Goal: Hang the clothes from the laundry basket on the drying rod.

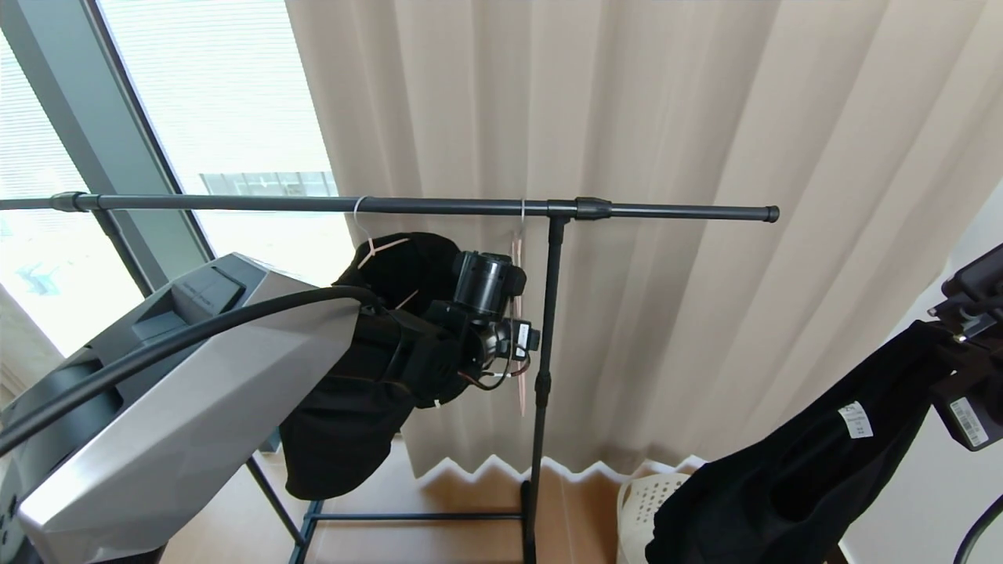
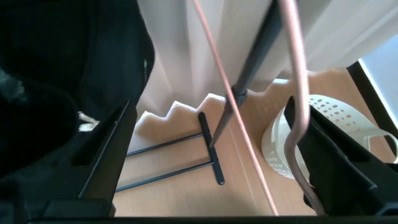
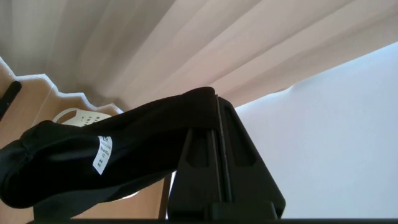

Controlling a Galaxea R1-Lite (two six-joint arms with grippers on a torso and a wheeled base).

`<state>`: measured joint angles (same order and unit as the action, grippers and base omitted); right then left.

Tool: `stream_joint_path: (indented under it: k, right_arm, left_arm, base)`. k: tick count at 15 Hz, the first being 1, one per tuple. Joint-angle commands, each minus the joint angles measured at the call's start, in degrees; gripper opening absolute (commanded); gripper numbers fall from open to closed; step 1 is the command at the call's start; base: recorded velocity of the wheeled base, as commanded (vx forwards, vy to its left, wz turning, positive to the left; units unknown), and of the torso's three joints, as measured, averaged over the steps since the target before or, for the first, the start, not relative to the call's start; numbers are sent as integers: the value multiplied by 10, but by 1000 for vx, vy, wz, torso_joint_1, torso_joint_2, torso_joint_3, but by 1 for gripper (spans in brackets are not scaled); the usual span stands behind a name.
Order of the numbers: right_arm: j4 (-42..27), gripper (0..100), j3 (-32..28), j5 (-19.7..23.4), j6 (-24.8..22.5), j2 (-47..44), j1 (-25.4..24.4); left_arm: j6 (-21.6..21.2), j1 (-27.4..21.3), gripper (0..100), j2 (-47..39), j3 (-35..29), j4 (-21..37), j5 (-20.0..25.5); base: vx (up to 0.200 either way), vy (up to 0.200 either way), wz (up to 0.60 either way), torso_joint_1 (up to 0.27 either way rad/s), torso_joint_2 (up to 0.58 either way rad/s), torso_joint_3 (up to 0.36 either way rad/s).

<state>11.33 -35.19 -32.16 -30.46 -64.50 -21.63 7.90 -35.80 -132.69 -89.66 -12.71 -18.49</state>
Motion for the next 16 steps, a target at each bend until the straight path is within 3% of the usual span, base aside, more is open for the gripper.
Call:
stream_joint_path:
  k: [1,3,4,16]
  right_arm:
    - [0,0,0,0,0,-1,-1]
    - [0,0,1,0,0,0,-1]
    - [-1,0,1,0,0,0,-1]
    - [0,0,2,0,0,0,-1]
  left_arm:
    - [0,8,100,13,-2,-1,-1]
    - [-1,9,100,16,-1,-1,-2]
    - [-1,9,0,14,-3,-1,-2]
    - [-3,14,0,46,25,-3,-1]
  base:
    - [0,0,0,0,0,0]
    - [0,0,0,0,0,0]
    - [0,0,0,0,0,0]
    - [0,0,0,0,0,0]
